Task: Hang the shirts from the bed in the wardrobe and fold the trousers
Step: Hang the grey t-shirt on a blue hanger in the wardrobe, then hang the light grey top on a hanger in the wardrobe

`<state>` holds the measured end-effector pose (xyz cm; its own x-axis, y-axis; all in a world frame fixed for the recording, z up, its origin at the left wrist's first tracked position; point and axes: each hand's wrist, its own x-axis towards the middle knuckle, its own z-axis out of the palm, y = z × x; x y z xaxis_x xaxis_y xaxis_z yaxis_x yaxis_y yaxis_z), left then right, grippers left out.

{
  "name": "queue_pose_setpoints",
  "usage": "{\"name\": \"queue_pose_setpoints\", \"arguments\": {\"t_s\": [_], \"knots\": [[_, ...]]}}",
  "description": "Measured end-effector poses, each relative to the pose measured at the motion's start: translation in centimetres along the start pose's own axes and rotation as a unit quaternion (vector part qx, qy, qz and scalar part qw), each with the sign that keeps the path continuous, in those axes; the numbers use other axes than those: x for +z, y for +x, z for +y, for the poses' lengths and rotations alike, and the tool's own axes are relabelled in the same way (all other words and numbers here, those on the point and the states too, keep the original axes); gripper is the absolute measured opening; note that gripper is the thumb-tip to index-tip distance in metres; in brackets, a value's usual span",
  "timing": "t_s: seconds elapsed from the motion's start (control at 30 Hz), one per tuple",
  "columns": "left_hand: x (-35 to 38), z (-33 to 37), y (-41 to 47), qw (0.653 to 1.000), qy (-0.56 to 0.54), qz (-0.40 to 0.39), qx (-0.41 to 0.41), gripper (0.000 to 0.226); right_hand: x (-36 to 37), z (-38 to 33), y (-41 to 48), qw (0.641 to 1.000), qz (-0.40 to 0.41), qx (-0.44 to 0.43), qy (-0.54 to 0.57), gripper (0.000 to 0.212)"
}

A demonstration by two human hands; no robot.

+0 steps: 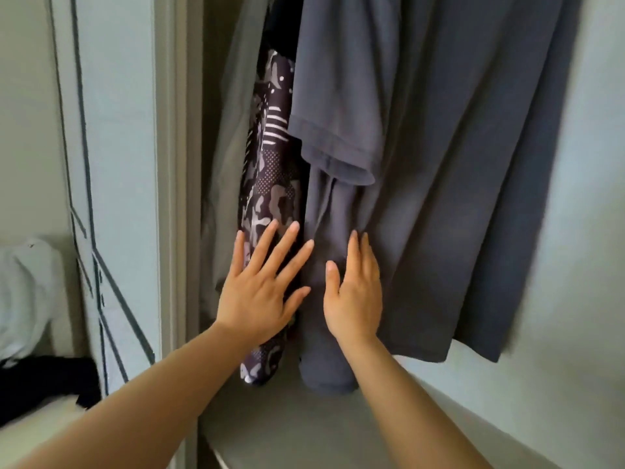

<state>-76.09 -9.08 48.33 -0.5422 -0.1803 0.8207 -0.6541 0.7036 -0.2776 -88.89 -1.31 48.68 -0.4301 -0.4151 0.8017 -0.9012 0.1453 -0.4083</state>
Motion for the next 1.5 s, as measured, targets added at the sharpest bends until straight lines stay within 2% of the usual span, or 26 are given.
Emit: {"name": "queue_pose_setpoints", "arguments": {"t_s": [0.17,0.3,0.57,0.73,0.97,1.23,1.5], "knots": [[1.6,0.1,-9.4,0.996,-0.022,-0.063,-0.052,0.060,3.5,0.2,-8.5,0.999,-0.027,-0.013,-0.021,0.058],[1.7,-1.5,-16.5,0.989,-0.006,-0.132,-0.070,0.061,5.8,-1.9,-14.3,0.992,-0.091,-0.072,-0.040,0.057],[-1.1,-9.5,-27.7,0.962,0.056,-0.238,-0.119,0.062,12.7,-10.8,-23.3,0.964,-0.180,-0.194,-0.019,0.059],[-2.9,-15.3,-34.0,0.914,0.138,-0.329,-0.193,0.062,17.3,-16.6,-27.2,0.945,-0.261,-0.195,-0.013,0.064],[-6.0,-22.0,-42.4,0.860,0.141,-0.372,-0.318,0.062,22.9,-24.0,-32.2,0.898,-0.399,-0.185,0.034,0.057],[-10.1,-28.5,-50.3,0.769,0.208,-0.410,-0.444,0.062,29.5,-33.6,-35.6,0.832,-0.470,-0.275,0.104,0.057],[-13.1,-33.4,-55.0,0.674,0.252,-0.384,-0.578,0.063,35.9,-43.7,-38.8,0.740,-0.522,-0.390,0.168,0.058]]}}
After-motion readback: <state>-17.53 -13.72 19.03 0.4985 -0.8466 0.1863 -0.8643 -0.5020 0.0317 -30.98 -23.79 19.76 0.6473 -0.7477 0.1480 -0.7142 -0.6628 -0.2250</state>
